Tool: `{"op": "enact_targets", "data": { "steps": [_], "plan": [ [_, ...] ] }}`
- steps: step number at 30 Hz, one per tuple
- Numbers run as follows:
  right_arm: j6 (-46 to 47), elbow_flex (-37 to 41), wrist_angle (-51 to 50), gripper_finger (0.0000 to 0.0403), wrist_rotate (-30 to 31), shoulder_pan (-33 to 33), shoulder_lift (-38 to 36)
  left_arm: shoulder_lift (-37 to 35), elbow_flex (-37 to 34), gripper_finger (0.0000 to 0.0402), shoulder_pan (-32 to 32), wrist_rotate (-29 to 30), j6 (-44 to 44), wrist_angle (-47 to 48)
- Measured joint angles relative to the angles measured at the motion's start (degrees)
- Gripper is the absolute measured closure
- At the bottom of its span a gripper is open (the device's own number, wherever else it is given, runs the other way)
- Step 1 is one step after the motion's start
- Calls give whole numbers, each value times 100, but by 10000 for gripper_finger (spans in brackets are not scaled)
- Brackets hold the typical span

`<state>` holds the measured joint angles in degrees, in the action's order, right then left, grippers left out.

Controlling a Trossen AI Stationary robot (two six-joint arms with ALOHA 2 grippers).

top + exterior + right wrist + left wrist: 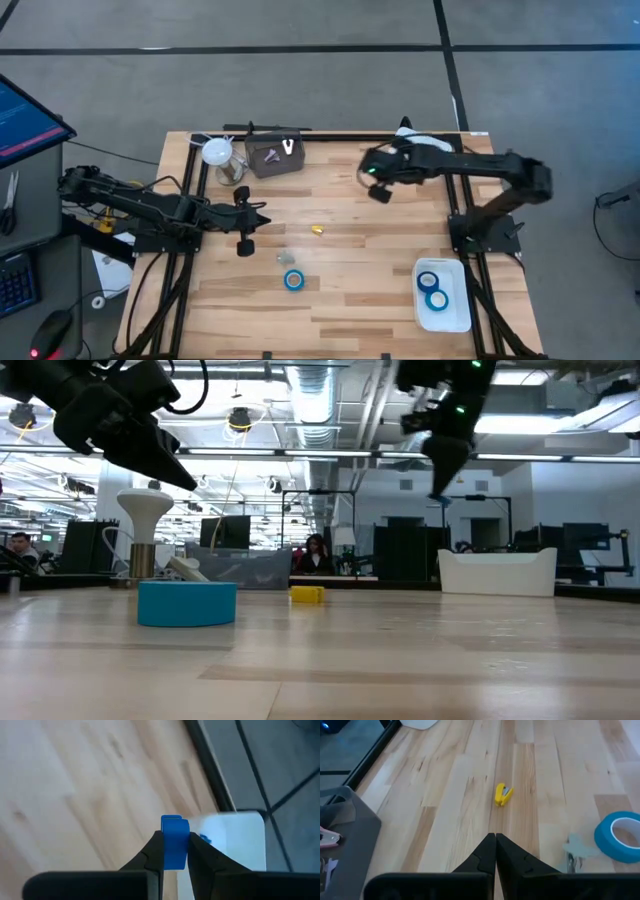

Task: Pick and place Stapler, Stapler remover, tape
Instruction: Put the blue stapler into the top white bin

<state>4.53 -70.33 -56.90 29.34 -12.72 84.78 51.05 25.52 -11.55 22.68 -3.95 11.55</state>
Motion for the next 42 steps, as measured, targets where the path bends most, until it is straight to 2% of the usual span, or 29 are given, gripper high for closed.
{"op": "enact_targets", "data": {
  "steps": [8, 11, 14, 18, 25, 34, 38, 42],
  "plan": [
    [72, 1519, 725, 358, 53, -1178, -1476, 0, 0, 398, 0, 0, 19, -22],
    [70, 1878, 1026, 358, 10, -1715, -1752, 0, 0, 398, 0, 0, 22, -56],
    [66, 2108, 1315, 358, -314, -2206, -1819, 0, 0, 398, 0, 0, 22, -79],
    [67, 2288, 1536, 358, -715, -2717, -1638, 0, 0, 398, 0, 0, 22, -100],
    [51, 2287, 1562, 358, -855, -3191, -922, 0, -2, 398, 0, 0, 22, -129],
    [55, 2285, 1561, 334, -1047, -3278, -233, 0, -2, 398, 0, 0, 22, -136],
    [52, 2283, 1543, 319, -1298, -3223, -109, 0, -2, 398, 0, 0, 22, -137],
    [-45, 2252, 1529, 305, -1283, -3106, -122, 0, -2, 398, 0, -2, 22, -139]
  ]
}}
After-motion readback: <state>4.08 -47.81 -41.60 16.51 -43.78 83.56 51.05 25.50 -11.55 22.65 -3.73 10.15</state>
